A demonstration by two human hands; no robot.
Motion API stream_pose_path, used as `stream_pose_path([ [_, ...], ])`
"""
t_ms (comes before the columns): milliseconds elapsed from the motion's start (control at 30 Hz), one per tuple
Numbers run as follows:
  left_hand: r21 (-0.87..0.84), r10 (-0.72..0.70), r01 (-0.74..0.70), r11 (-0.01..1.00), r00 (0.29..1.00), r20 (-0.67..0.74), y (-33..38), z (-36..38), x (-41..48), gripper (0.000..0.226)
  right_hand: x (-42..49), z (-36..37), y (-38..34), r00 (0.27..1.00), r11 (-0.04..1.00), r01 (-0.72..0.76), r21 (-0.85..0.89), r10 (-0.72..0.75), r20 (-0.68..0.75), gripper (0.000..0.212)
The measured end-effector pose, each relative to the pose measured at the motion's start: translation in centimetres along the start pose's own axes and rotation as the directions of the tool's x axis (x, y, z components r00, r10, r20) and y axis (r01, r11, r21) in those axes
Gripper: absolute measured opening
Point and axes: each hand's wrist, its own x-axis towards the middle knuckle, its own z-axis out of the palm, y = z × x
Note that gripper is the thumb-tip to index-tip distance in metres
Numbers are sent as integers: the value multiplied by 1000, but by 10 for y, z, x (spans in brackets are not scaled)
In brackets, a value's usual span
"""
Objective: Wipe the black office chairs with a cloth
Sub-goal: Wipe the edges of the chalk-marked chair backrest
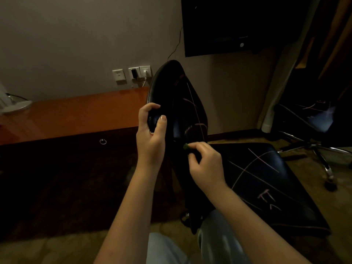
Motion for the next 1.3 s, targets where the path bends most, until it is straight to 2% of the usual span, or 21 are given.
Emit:
stream_pose_path([
  [233,7,9,-9,1000,1000,-14,0,-1,-1,20,14,7,-22,989,989,147,34,-146,-33,24],
  [567,3,14,-14,1000,1000,-16,-4,0,0,20,-9,8,5,997,997,56,49,-53,-58,20],
  [700,-7,10,-10,1000,1000,-19,-6,1,0,21,-24,6,23,997,1000,-9,-8,8,-80,17],
  [833,-11,13,-13,1000,1000,-19,-6,2,1,20,-23,1,25,997,998,-63,-18,62,-37,18],
  [900,-11,14,-14,1000,1000,-26,-7,1,1,20,-16,-1,14,999,1000,-12,-13,11,-30,22],
  [1067,-12,22,-22,1000,1000,-21,-8,1,3,21,15,1,-23,976,976,219,-16,-219,-14,24],
  [1300,-29,6,-7,1000,1000,-14,-8,1,1,22,-1,8,-12,983,983,181,-5,-181,-17,32],
])
